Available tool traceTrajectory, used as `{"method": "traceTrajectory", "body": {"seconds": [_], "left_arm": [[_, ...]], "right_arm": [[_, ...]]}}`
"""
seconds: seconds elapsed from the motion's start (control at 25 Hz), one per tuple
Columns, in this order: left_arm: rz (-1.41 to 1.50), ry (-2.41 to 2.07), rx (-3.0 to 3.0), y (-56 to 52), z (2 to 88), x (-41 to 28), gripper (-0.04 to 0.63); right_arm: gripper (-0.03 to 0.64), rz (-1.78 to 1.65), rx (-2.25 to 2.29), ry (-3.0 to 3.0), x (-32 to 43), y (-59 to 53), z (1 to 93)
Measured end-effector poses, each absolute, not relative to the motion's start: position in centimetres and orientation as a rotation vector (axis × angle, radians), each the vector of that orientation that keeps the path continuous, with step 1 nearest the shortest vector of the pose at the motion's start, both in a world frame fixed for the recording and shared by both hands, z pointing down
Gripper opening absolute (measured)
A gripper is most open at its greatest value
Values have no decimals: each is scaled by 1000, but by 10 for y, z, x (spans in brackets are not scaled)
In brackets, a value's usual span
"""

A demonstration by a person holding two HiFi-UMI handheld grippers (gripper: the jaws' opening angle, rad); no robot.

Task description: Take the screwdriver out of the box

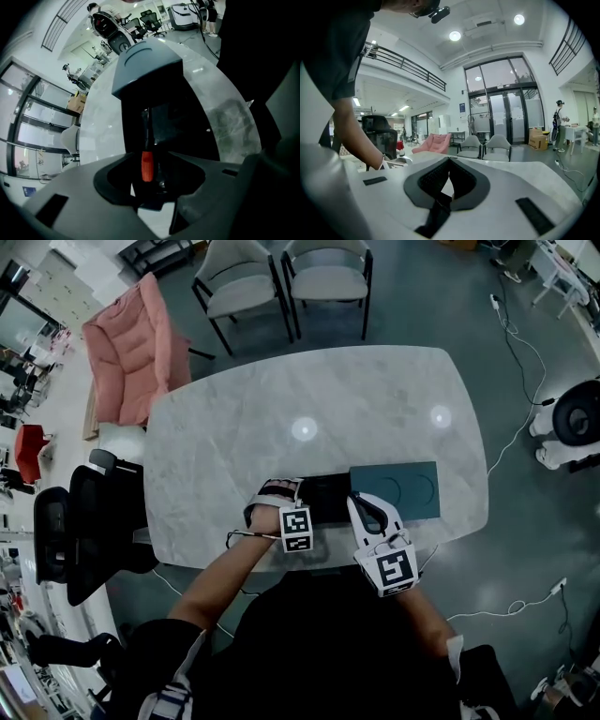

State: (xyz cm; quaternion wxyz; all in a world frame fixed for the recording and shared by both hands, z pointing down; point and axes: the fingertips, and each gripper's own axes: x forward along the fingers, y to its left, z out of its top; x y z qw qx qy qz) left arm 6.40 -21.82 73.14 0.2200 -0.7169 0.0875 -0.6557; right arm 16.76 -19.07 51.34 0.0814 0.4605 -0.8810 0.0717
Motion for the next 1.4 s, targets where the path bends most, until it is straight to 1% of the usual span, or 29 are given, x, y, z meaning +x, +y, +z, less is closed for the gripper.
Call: {"method": "traceTrajectory", "body": {"seconds": [0.12, 0.2, 0.28, 0.44, 0.76, 0.84, 0.92, 1.12, 1.4], "left_arm": [[-1859, 252, -1955, -222, 738, 61, 187], [-1871, 240, -1939, -223, 742, 61, 182], [-1876, 225, -1919, -223, 745, 61, 160], [-1888, 212, -1865, -225, 750, 62, 129], [-1896, 229, -1861, -228, 755, 61, 124], [-1883, 248, -1868, -229, 754, 61, 97], [-1876, 264, -1879, -229, 753, 62, 97], [-1842, 306, -1913, -230, 747, 63, 95], [-1741, 334, -1967, -221, 715, 69, 95]], "right_arm": [[21, 150, 1355, -2679, 170, -191, 510], [21, 190, 1336, -2670, 171, -188, 511], [21, 250, 1327, -2650, 171, -186, 514], [21, 159, 1337, -2698, 174, -189, 505], [21, 285, 1309, -2651, 171, -182, 510], [21, 262, 1305, -2665, 170, -181, 509], [21, 212, 1306, -2695, 168, -183, 507], [21, 300, 1298, -2671, 166, -180, 508], [21, 282, 1313, -2666, 169, -181, 506]]}}
